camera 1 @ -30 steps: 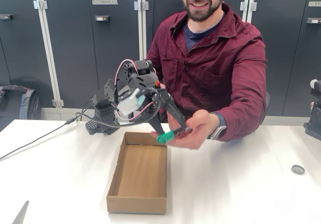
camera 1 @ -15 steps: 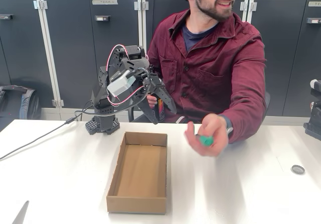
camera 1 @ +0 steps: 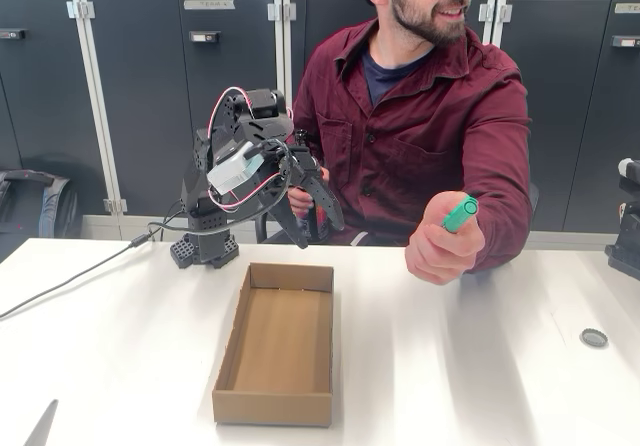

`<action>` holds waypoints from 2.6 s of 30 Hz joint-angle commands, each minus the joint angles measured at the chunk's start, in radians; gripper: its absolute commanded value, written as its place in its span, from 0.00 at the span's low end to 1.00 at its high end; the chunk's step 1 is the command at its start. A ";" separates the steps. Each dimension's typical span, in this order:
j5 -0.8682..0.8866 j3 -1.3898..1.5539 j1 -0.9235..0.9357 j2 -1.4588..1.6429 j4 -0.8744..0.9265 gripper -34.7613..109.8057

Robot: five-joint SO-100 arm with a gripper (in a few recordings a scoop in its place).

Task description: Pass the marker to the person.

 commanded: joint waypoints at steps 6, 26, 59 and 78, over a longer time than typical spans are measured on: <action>0.005 -0.014 0.005 0.083 -0.020 0.47; -0.003 -0.043 0.023 0.075 0.005 0.48; 0.002 -0.066 0.028 0.075 0.014 0.48; -0.002 -0.126 0.041 0.049 0.051 0.48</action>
